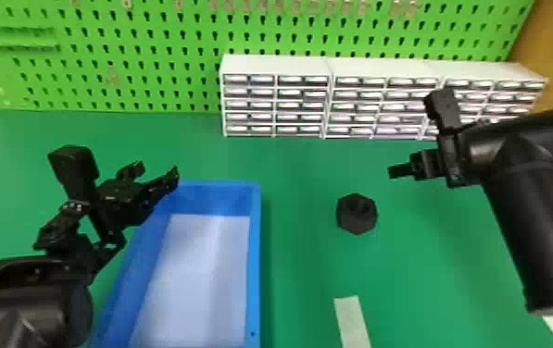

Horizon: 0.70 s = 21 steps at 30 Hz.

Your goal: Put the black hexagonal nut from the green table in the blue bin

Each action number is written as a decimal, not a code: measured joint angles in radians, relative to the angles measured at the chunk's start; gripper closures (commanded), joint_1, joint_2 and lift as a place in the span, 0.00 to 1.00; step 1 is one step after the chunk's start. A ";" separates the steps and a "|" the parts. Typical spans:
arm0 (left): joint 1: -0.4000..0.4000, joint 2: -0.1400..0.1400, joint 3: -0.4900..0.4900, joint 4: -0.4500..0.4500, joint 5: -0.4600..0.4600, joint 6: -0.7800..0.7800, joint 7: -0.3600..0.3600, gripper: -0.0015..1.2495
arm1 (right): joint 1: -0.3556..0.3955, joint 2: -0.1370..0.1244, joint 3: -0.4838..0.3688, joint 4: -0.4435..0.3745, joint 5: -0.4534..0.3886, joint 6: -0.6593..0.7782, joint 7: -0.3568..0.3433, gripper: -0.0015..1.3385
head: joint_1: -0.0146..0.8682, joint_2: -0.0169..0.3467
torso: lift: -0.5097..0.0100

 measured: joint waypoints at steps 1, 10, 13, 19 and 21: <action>0.000 0.000 0.000 0.000 0.000 0.000 0.000 0.38 | -0.001 0.002 0.002 0.004 0.000 -0.003 0.000 0.40 | 0.80 0.07 | 0.79; 0.000 0.000 -0.001 0.000 0.000 0.000 0.000 0.38 | -0.004 0.017 0.017 0.050 -0.004 -0.039 0.000 0.40 | 0.80 0.07 | 0.79; 0.000 0.000 -0.001 0.000 0.000 0.000 0.000 0.38 | -0.004 0.022 0.019 0.063 -0.008 -0.054 -0.001 0.40 | 0.80 0.07 | 0.79; 0.000 0.000 0.000 0.000 0.000 0.000 0.000 0.38 | -0.004 0.031 0.021 0.094 -0.019 -0.088 -0.001 0.40 | 0.80 0.07 | 0.79; 0.000 0.000 0.000 0.000 0.000 0.000 0.000 0.38 | -0.003 0.034 0.020 0.103 -0.023 -0.100 -0.001 0.40 | 0.80 0.07 | 0.79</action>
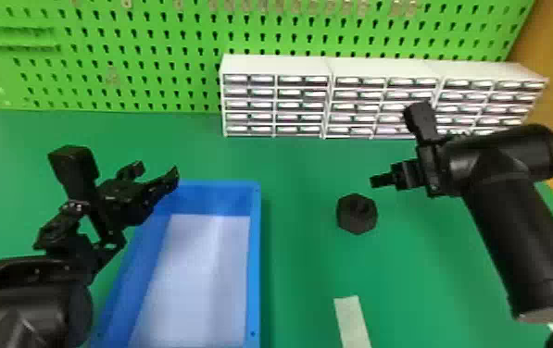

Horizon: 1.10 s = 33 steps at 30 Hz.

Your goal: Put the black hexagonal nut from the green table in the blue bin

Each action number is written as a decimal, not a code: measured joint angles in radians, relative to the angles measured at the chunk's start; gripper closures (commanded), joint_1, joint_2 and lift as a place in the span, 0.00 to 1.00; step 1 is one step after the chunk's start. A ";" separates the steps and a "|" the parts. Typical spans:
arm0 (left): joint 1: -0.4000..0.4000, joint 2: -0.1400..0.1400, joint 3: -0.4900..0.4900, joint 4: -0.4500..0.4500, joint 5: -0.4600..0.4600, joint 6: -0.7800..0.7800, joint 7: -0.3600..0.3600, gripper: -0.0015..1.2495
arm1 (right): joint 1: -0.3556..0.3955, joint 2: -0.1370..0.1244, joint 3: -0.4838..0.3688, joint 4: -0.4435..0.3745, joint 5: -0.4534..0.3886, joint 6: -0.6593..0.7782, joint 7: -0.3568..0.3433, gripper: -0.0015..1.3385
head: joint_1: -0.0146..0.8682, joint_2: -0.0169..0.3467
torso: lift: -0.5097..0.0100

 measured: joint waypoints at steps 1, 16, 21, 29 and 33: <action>0.000 0.000 0.000 0.000 0.000 0.000 0.000 0.38 | 0.001 0.002 -0.001 0.007 -0.003 -0.009 0.000 0.40 | 0.80 0.07 | 0.79; 0.000 0.000 0.001 0.000 0.002 0.000 0.000 0.38 | 0.003 0.013 0.017 0.057 -0.024 -0.060 0.000 0.40 | 0.80 0.07 | 0.79; 0.000 0.000 0.003 0.000 0.004 0.000 0.000 0.38 | 0.007 0.014 0.024 0.072 -0.027 -0.072 0.000 0.40 | 0.80 0.07 | 0.79; 0.003 0.000 0.003 0.000 0.005 0.000 0.000 0.38 | 0.017 0.016 0.024 0.088 -0.031 -0.087 0.000 0.40 | 0.80 0.07 | 0.79; 0.003 0.000 0.002 0.000 0.006 0.000 0.000 0.38 | 0.021 0.016 0.019 0.096 -0.031 -0.096 0.000 0.39 | 0.80 0.07 | 0.79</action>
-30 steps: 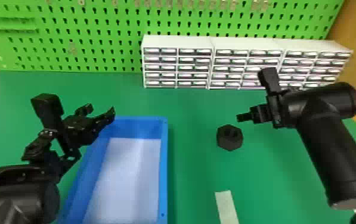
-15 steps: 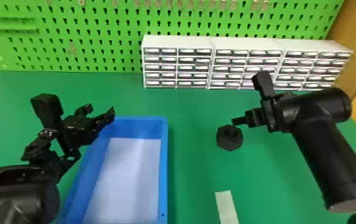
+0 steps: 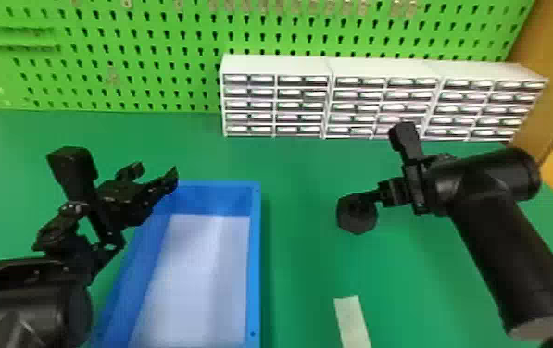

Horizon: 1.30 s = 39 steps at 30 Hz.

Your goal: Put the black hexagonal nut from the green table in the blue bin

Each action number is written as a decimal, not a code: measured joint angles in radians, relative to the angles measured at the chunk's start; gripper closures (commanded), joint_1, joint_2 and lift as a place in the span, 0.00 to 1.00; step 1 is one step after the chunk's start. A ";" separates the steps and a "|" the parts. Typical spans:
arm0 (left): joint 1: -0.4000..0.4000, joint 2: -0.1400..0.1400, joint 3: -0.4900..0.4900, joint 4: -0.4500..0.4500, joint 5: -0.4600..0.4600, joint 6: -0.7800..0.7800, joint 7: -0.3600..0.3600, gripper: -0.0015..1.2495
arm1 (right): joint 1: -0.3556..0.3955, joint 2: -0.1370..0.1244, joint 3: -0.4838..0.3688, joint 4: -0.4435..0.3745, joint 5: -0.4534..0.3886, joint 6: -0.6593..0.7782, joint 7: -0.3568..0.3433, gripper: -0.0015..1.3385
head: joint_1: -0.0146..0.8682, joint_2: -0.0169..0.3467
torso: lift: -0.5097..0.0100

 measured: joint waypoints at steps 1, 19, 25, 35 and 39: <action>0.000 0.000 0.000 0.000 0.000 0.000 0.000 0.38 | 0.001 0.000 -0.001 0.002 0.000 -0.002 0.000 0.39 | 0.80 0.07 | 0.79; 0.000 0.000 -0.002 0.000 0.002 0.000 0.000 0.38 | 0.013 0.000 -0.006 0.016 0.006 -0.017 0.000 0.39 | 0.80 0.07 | 0.79; 0.000 0.000 -0.004 0.000 0.006 0.000 0.000 0.38 | 0.016 0.000 -0.011 0.018 0.010 -0.025 0.000 0.39 | 0.80 0.07 | 0.79; 0.001 0.000 -0.005 0.000 0.008 0.000 0.000 0.38 | 0.021 0.000 -0.015 0.026 0.019 -0.036 0.000 0.39 | 0.80 0.07 | 0.79; 0.002 0.000 -0.005 0.000 0.008 0.000 0.000 0.38 | 0.023 0.001 -0.015 0.029 0.020 -0.039 0.000 0.39 | 0.80 0.07 | 0.79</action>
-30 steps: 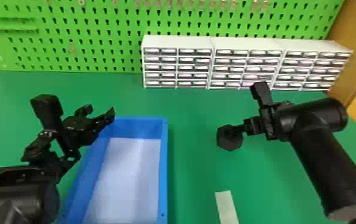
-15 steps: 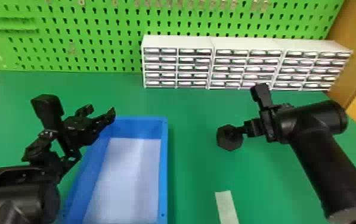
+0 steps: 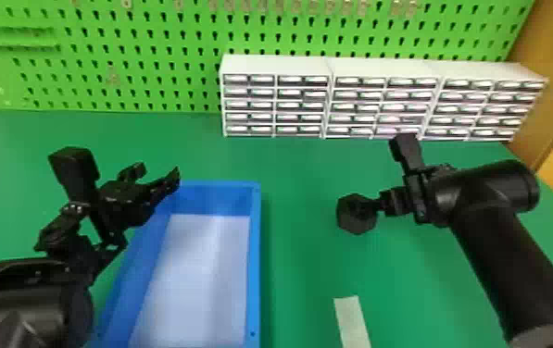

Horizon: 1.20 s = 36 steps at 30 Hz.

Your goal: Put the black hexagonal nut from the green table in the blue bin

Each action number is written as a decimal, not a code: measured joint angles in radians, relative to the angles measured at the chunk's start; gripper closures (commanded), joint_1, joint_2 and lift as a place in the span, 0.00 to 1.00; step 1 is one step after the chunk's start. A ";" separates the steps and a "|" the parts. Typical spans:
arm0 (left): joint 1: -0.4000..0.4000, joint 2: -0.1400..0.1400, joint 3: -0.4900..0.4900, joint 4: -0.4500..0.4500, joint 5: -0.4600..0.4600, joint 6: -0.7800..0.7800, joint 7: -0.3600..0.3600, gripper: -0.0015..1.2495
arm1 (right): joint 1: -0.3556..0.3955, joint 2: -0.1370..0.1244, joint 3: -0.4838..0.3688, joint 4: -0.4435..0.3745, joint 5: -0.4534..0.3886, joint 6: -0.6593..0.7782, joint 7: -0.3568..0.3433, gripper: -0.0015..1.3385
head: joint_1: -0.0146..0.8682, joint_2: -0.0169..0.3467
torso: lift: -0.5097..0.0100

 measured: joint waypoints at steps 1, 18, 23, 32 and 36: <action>0.000 0.000 0.000 0.000 0.000 0.000 0.000 0.38 | 0.001 0.000 0.000 0.001 0.000 -0.001 0.000 0.39 | 0.80 0.07 | 0.79; 0.000 0.000 0.000 0.000 0.002 0.000 0.000 0.38 | 0.012 0.001 -0.001 0.012 0.001 -0.007 0.000 0.39 | 0.80 0.07 | 0.79; 0.000 0.000 0.000 0.000 0.002 0.000 0.000 0.38 | 0.013 0.001 0.001 0.017 0.002 -0.008 0.000 0.39 | 0.80 0.07 | 0.79; 0.000 0.000 -0.001 0.000 0.002 0.000 0.000 0.38 | 0.015 0.001 0.002 0.019 0.002 -0.010 0.000 0.39 | 0.80 0.07 | 0.79; 0.000 0.000 0.000 0.000 0.002 0.000 0.000 0.38 | 0.015 0.001 0.003 0.019 0.002 -0.010 0.000 0.40 | 0.80 0.07 | 0.79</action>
